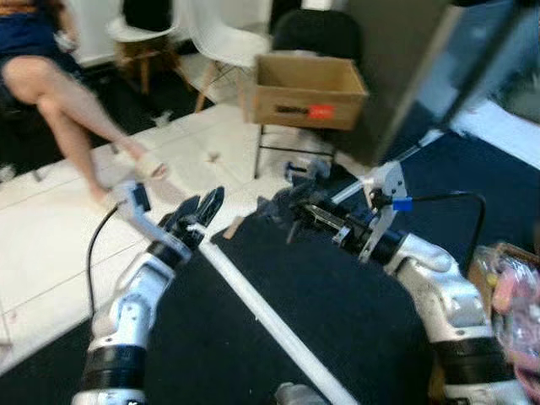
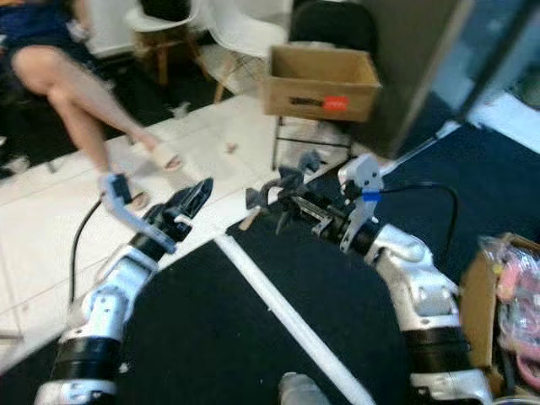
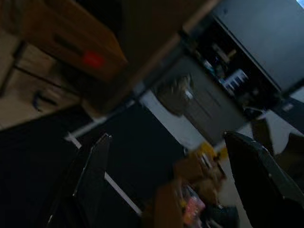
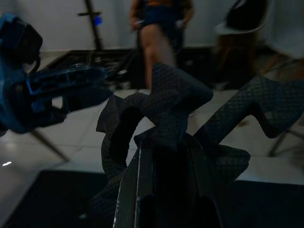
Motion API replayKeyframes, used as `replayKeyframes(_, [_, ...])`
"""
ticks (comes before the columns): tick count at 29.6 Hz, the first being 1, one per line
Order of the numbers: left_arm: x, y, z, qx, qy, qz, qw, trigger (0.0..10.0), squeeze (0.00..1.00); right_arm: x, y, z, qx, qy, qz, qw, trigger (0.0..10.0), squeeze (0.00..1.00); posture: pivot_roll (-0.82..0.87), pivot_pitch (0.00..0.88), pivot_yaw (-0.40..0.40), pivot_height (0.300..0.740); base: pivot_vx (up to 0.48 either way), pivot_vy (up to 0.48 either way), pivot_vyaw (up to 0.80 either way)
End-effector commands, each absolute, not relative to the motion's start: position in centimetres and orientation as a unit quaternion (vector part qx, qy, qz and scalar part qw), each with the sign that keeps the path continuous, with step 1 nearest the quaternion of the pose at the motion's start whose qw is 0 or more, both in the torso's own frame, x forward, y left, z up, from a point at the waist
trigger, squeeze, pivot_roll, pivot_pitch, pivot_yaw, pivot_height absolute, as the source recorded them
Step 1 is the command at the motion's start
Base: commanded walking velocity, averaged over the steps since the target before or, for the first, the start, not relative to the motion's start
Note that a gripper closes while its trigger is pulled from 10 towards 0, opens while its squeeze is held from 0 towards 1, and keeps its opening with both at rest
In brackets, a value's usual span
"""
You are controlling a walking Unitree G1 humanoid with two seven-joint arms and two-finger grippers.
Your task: Picking trash to rubbish bin
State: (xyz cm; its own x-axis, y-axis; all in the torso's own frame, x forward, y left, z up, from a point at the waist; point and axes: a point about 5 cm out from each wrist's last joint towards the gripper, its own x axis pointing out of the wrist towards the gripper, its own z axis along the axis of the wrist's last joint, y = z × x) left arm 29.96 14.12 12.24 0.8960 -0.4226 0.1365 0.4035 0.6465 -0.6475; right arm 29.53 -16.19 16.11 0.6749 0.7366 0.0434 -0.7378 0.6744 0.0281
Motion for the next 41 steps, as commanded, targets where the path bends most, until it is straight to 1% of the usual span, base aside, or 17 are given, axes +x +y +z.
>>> replayKeyframes(1, [29.5, 14.3, 11.2, -0.354, 0.065, -0.176, 0.916, 10.0, 0.0, 29.4, -16.0, 16.1, 0.024, -0.014, 0.406, 0.914, 10.0, 0.0, -0.05, 0.0, -0.021, 0.74, 0.0, 0.0, -0.79])
replayKeyframes(3, [29.5, 14.6, 11.1, -0.352, 0.072, -0.156, 0.92, 10.0, 0.0, 29.4, -16.0, 16.1, 0.023, -0.014, 0.406, 0.913, 10.0, 0.0, -0.04, 0.0, -0.022, 0.74, 0.0, 0.0, -0.79])
replayKeyframes(6, [29.6, 14.6, 11.7, -0.379, 0.071, -0.145, 0.911, 10.0, 0.0, 29.5, -16.0, 16.2, 0.019, -0.014, 0.406, 0.914, 10.0, 0.0, -0.04, 0.0, -0.022, 0.74, 0.0, 0.0, -0.79])
replayKeyframes(10, [29.9, 13.8, 13.3, -0.365, 0.073, -0.181, 0.911, 10.0, 0.0, 29.7, -16.2, 16.4, 0.013, -0.015, 0.403, 0.915, 10.0, 0.0, -0.05, 0.0, -0.021, 0.74, 0.0, 0.0, -0.79])
replayKeyframes(11, [29.8, 13.5, 14.1, -0.286, 0.068, -0.221, 0.93, 10.0, 0.0, 29.8, -16.4, 16.7, 0.013, -0.02, 0.399, 0.917, 10.0, 0.0, -0.05, 0.0, -0.017, 0.74, 0.0, 0.0, -0.79])
replayKeyframes(12, [29.8, 13.5, 14.1, -0.286, 0.068, -0.221, 0.93, 10.0, 0.0, 29.8, -16.4, 16.7, 0.013, -0.02, 0.399, 0.917, 10.0, 0.0, -0.05, 0.0, -0.017, 0.74, 0.0, 0.0, -0.79])
replayKeyframes(14, [29.4, 13.1, 14.9, -0.207, 0.053, -0.263, 0.941, 10.0, 0.0, 29.9, -16.5, 16.9, 0.016, -0.024, 0.397, 0.917, 10.0, 0.0, -0.05, 0.0, -0.015, 0.74, 0.0, 0.0, -0.79])
replayKeyframes(15, [29.4, 13.1, 14.9, -0.207, 0.053, -0.263, 0.941, 10.0, 0.0, 29.9, -16.5, 16.9, 0.016, -0.024, 0.397, 0.917, 10.0, 0.0, -0.05, 0.0, -0.015, 0.74, 0.0, 0.0, -0.79])
replayKeyframes(17, [29.0, 13.0, 15.5, -0.156, 0.04, -0.294, 0.942, 10.0, 0.0, 29.9, -16.6, 17.0, 0.017, -0.026, 0.398, 0.917, 10.0, 0.0, -0.05, 0.0, -0.015, 0.74, 0.0, 0.0, -0.79])
replayKeyframes(22, [27.9, 12.8, 16.6, -0.158, 0.025, -0.36, 0.919, 10.0, 0.0, 29.8, -16.4, 17.3, 0.014, -0.032, 0.403, 0.915, 10.0, 0.0, -0.05, 0.0, -0.014, 0.74, 0.0, 0.0, 0.0])
replayKeyframes(25, [24.7, 12.0, 17.4, -0.173, 0.035, -0.495, 0.851, 10.0, 0.0, 29.8, -16.3, 17.4, 0.01, -0.033, 0.409, 0.912, 10.0, 0.0, -0.05, 0.0, -0.016, 0.74, 0.0, 0.0, 0.0])
replayKeyframes(26, [24.7, 12.0, 17.4, -0.173, 0.035, -0.495, 0.851, 10.0, 0.0, 29.8, -16.3, 17.4, 0.01, -0.033, 0.409, 0.912, 10.0, 0.0, -0.05, 0.0, -0.016, 0.74, 0.0, 0.0, 0.0])
replayKeyframes(27, [23.9, 11.8, 17.5, -0.167, 0.04, -0.528, 0.832, 10.0, 0.0, 29.8, -16.3, 17.4, 0.009, -0.034, 0.41, 0.912, 10.0, 0.0, -0.05, 0.0, -0.016, 0.74, 0.0, 0.0, 0.0])
replayKeyframes(28, [23.9, 11.8, 17.5, -0.167, 0.04, -0.528, 0.832, 10.0, 0.0, 29.8, -16.3, 17.4, 0.009, -0.034, 0.41, 0.912, 10.0, 0.0, -0.05, 0.0, -0.016, 0.74, 0.0, 0.0, 0.0])
replayKeyframes(29, [23.0, 12.0, 17.2, -0.154, 0.053, -0.558, 0.814, 10.0, 0.0, 29.8, -16.3, 17.5, 0.008, -0.034, 0.412, 0.911, 10.0, 0.0, -0.05, 0.0, -0.017, 0.74, 0.0, 0.0, 0.0])
replayKeyframes(35, [22.7, 12.7, 17.3, -0.161, 0.075, -0.576, 0.798, 10.0, 0.0, 29.6, -16.2, 17.3, 0.003, -0.03, 0.419, 0.907, 10.0, 0.0, -0.06, 0.0, -0.015, 0.74, 0.0, 0.0, 0.0])
replayKeyframes(41, [22.3, 13.1, 17.6, -0.141, 0.089, -0.574, 0.802, 10.0, 0.0, 29.6, -16.2, 17.1, 0.001, -0.025, 0.423, 0.906, 10.0, 0.0, -0.05, 0.0, -0.016, 0.74, 0.0, 0.0, 0.0])
